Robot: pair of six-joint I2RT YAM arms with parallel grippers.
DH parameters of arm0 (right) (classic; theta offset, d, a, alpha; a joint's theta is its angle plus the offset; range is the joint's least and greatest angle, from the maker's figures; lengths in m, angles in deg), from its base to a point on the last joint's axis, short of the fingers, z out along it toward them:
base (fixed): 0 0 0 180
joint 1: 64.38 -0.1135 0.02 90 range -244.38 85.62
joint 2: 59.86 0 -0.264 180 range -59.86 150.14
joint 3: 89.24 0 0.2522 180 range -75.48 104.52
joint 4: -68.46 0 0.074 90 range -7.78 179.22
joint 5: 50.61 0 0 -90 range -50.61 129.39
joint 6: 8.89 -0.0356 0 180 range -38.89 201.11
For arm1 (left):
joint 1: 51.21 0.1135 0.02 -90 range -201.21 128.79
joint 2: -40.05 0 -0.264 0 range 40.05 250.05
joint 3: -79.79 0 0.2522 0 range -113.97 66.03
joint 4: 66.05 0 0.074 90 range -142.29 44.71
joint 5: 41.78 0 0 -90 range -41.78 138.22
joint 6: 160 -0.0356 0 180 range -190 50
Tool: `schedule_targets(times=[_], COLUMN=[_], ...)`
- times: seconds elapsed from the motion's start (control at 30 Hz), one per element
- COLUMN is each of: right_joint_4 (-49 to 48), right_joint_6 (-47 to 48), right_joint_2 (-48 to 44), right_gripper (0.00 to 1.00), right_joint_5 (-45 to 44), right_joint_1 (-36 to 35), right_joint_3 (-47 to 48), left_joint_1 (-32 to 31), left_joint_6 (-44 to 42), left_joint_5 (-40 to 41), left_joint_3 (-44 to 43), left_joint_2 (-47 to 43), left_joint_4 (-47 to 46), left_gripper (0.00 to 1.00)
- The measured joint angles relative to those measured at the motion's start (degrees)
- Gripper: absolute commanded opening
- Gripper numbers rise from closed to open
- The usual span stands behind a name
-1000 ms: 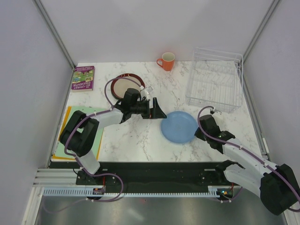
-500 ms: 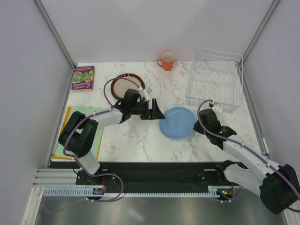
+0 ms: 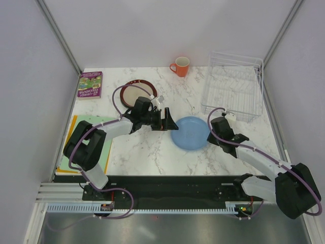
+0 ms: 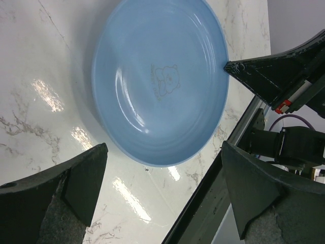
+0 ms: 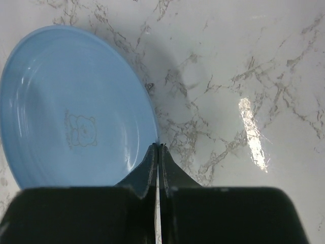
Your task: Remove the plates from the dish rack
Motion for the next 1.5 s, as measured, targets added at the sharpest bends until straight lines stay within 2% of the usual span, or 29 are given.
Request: schedule_targets(times=[0.23,0.37,0.47,0.53,0.63,0.67,0.97,1.1,1.23,1.37,1.5], right_joint_4=[-3.7,-6.4,-8.2,-9.2,-10.5,-11.0,-14.6,-8.4,-1.6,1.3,3.4], right_joint_6=[0.2,0.2,0.3,0.4,0.4,0.5,0.1,2.0,4.7,7.3,8.0], right_joint_2=[4.6,6.8,7.9,8.5,9.3,9.6,10.1,3.8,-2.8,-5.1,-5.0], right_gripper=[0.09,0.27,0.33,0.31,0.13,0.00,0.00,0.00,0.00,0.00,0.00], right_joint_5=[1.2,2.0,2.9,3.4,4.3,4.4,7.3,6.0,3.7,2.8,2.8], right_joint_1=[0.2,0.3,0.3,0.3,0.3,0.3,0.7,0.6,0.7,0.6,0.7], right_joint_3=[-0.8,-1.5,-2.0,-2.3,-2.8,-2.9,-2.9,-1.3,5.5,12.9,13.8], left_joint_1=[0.0,0.0,0.0,0.0,0.0,0.0,0.0,0.2,1.0,1.7,1.7], left_joint_6=[0.0,-0.4,-0.8,-0.9,-1.1,-1.2,-1.4,-1.5,-1.7,-1.6,-1.6], left_joint_5=[0.0,0.0,0.0,0.0,0.0,0.0,0.4,3.2,5.4,6.0,5.9], left_joint_3=[0.0,0.0,0.0,0.0,0.0,0.0,-0.1,-0.1,-0.1,-0.7,-1.1], left_joint_2=[0.0,0.0,0.0,0.0,0.0,0.0,0.0,-0.2,-1.5,-2.3,-3.1], left_joint_4=[0.1,0.3,0.3,0.4,0.4,0.4,1.5,2.7,3.7,3.4,2.7], left_gripper=[1.00,1.00,1.00,1.00,1.00,1.00,1.00,1.00,1.00,1.00,1.00])
